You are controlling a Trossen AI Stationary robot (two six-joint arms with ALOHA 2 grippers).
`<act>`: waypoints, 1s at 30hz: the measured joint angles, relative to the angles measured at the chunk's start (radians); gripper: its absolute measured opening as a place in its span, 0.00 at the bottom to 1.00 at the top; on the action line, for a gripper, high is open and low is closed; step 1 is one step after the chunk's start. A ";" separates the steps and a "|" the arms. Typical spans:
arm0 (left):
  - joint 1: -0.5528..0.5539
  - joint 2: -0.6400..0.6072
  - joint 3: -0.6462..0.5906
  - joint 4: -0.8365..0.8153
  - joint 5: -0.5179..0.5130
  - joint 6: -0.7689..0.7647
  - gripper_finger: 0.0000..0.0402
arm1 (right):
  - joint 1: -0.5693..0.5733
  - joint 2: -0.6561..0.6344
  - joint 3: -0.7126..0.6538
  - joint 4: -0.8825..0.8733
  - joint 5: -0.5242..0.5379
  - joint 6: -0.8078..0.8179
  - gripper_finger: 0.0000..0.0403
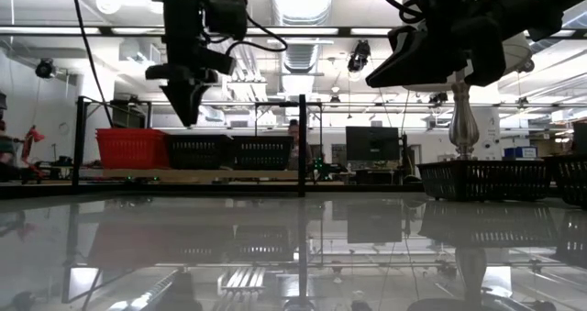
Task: Stack baskets on shelf by color
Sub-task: Stack the black basket on top of the left black basket on the shelf
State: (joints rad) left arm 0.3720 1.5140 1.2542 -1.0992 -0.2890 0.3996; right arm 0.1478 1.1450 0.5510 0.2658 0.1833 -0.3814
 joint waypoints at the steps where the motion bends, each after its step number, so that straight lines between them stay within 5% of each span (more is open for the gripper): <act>1: -0.004 -0.003 0.009 -0.018 0.000 -0.001 0.28 | 0.000 0.000 0.000 0.000 0.000 0.002 0.11; 11: -0.111 -0.050 0.010 -0.018 0.116 -0.131 0.29 | 0.000 0.000 0.001 0.000 0.000 0.004 0.11; 16: -0.166 -0.044 -0.064 0.082 0.120 -0.132 0.21 | 0.000 0.000 0.001 0.000 0.000 0.005 0.11; 24: -0.129 -0.043 -0.159 0.152 -0.051 -0.131 0.02 | 0.000 0.000 0.001 -0.001 0.000 0.008 0.11; 30: -0.075 -0.042 -0.178 0.161 -0.058 -0.131 0.01 | 0.000 0.000 0.001 -0.001 0.000 0.008 0.11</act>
State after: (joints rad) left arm 0.2974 1.4715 1.0767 -0.9382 -0.3470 0.2684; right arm 0.1478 1.1450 0.5518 0.2649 0.1833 -0.3738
